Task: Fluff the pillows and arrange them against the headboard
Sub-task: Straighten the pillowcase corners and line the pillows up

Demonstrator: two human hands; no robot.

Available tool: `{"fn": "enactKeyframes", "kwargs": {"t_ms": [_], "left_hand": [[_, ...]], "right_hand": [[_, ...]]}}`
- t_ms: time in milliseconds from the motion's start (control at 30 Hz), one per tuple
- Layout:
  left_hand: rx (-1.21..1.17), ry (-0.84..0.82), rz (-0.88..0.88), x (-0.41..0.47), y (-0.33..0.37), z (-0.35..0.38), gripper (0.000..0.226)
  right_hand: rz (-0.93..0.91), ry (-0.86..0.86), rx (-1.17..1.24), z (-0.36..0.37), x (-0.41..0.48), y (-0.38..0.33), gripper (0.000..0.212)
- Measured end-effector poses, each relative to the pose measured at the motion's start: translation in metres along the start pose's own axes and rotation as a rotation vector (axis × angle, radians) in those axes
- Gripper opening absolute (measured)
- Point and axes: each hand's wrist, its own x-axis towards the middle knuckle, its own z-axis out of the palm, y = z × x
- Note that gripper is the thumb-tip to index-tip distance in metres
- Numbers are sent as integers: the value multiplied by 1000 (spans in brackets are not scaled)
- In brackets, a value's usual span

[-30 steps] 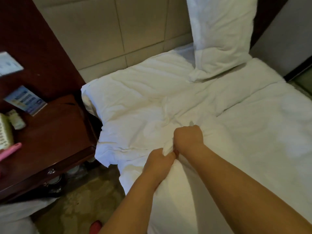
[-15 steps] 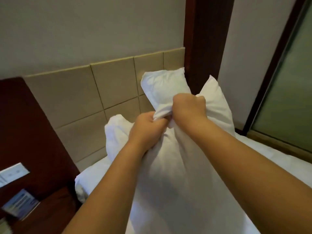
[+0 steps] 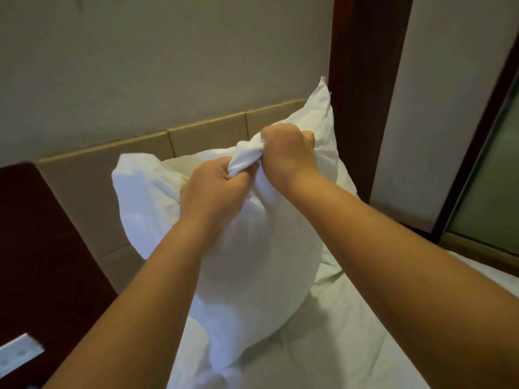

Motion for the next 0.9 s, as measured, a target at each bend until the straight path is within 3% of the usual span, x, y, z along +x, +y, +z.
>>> {"fn": "enactKeyframes", "kwargs": {"t_ms": [167,333,533,633,767,900], "left_hand": [[43,-247,-237,41,-124,53,26],[83,-301,-288,77,-198,87,41],[-43,-338,-274,102,-228,97,40],[-104,-301,-273,126,-236,92,34],[15,-231,-233,148,-243,81,27],[223,-311,-227,170,-264,58,24]], "right_hand": [[32,-259,-98,147,25,-10,17],[53,-275,-80,242,44,-12,13],[-96,-372,-124,268,73,0,19],[-162,-287,-256,268,99,6,15],[-214,-137,-231,272,132,3,17],[-150,-217,-238,302,148,-1,19]]}}
